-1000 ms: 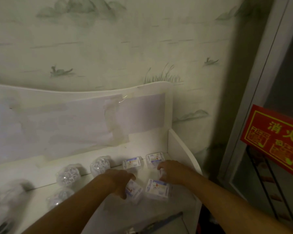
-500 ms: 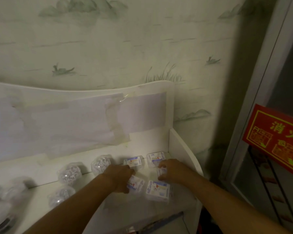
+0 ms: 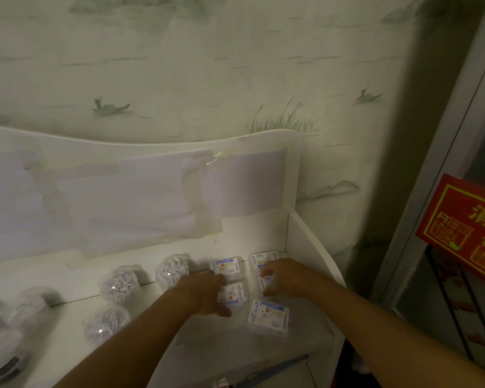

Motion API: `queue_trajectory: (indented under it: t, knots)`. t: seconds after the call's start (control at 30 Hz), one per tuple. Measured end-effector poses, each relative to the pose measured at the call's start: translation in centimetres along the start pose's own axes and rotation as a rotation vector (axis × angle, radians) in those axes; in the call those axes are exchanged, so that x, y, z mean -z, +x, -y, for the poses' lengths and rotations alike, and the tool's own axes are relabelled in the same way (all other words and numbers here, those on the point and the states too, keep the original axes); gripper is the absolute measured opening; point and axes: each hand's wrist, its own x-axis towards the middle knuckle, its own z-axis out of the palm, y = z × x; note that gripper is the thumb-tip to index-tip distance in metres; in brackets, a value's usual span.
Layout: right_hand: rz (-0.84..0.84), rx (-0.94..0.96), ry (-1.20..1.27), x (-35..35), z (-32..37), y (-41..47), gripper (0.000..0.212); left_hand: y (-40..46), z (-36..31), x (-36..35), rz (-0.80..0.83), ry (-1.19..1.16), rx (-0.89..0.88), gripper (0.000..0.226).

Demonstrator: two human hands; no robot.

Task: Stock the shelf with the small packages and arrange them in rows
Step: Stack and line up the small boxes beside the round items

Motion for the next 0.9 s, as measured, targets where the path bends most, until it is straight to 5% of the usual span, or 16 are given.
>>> queue_trajectory:
  t: [0.63,0.9]
  knots:
    - [-0.058,0.067,-0.059,0.8,0.6,-2.4,0.042,-1.1,-2.0,1.8,-0.109,-0.049,-0.080,0.054]
    - [-0.068,0.076,-0.025,1.8,0.2,-5.2,0.032,-2.5,-6.3,2.4,-0.024,-0.005,-0.408,0.084]
